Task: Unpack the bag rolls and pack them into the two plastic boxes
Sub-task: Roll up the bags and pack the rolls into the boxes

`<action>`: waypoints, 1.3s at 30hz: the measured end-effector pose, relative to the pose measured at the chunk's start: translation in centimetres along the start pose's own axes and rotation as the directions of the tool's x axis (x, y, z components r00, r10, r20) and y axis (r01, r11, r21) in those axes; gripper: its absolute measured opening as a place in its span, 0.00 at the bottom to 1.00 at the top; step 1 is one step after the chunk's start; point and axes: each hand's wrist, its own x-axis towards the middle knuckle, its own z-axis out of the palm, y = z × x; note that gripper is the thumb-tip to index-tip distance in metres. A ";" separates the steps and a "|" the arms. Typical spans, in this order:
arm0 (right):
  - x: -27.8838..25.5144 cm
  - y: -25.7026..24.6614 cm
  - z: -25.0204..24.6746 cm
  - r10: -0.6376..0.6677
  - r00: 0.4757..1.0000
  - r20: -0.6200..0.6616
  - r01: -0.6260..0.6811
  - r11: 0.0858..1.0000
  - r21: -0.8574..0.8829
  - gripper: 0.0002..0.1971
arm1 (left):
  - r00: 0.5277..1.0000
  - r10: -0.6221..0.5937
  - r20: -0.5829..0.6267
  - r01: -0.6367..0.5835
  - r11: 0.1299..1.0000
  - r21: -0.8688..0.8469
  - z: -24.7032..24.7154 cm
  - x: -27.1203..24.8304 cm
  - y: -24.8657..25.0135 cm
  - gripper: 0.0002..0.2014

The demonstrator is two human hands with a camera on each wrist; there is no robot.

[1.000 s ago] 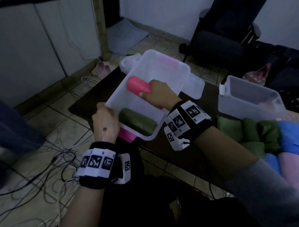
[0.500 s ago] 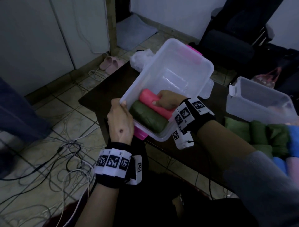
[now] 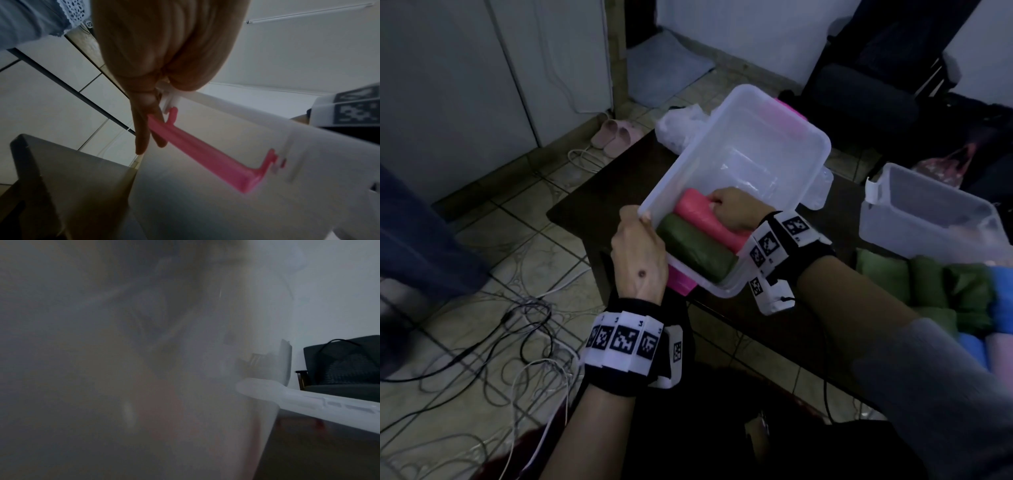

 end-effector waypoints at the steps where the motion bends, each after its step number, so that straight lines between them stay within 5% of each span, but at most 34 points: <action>1: 0.0 0.0 0.0 -0.049 0.993 -0.107 0.052 0.998 0.024 0.20 | 1.000 0.001 -0.002 -0.001 1.000 0.009 0.0 0.1 0.1 0.15; 3: -0.5 -0.3 -0.3 -0.141 0.881 -0.452 0.209 0.972 0.104 0.19 | 1.000 -0.003 0.001 0.003 1.000 0.013 0.0 0.3 0.4 0.16; 5: -1.4 -0.2 -0.9 -0.143 0.658 -0.739 0.276 0.959 0.060 0.21 | 1.000 -0.010 0.009 0.010 1.000 0.021 0.0 0.4 0.7 0.16; 7: -3.1 -0.1 -1.2 -0.035 0.527 -0.849 0.159 0.986 0.058 0.23 | 1.000 -0.028 0.014 0.027 0.999 0.042 -0.1 0.5 0.9 0.16; 8: -3.9 0.0 -1.1 0.061 0.523 -0.850 0.072 0.991 0.116 0.24 | 0.999 -0.038 0.017 0.037 0.998 0.052 -0.1 0.5 1.0 0.17; 10: -4.9 0.7 -0.8 0.306 0.555 -0.774 -0.053 0.941 0.334 0.23 | 0.998 -0.050 0.026 0.048 0.996 0.068 -0.3 0.6 1.1 0.17; 12: -5.2 1.9 -0.2 0.451 0.669 -0.591 -0.012 0.802 0.598 0.19 | 0.998 -0.058 0.033 0.055 0.995 0.086 -0.3 0.9 1.4 0.17; 14: -5.2 2.9 0.2 0.434 0.802 -0.409 0.031 0.654 0.756 0.13 | 0.996 -0.075 0.040 0.070 0.991 0.112 -0.3 1.3 1.7 0.17; 16: -5.1 3.7 0.4 0.425 0.847 -0.320 0.033 0.559 0.829 0.17 | 0.994 -0.095 0.048 0.088 0.986 0.144 -0.1 1.7 2.0 0.18; 25: -4.4 4.7 0.5 0.432 0.887 -0.162 0.019 0.318 0.948 0.20 | 0.985 -0.150 0.084 0.124 0.959 0.254 0.4 3.9 2.1 0.19; 39: -4.8 5.1 0.5 0.405 0.911 -0.073 -0.022 0.226 0.974 0.18 | 0.980 -0.186 0.070 0.152 0.930 0.335 1.1 5.0 2.1 0.21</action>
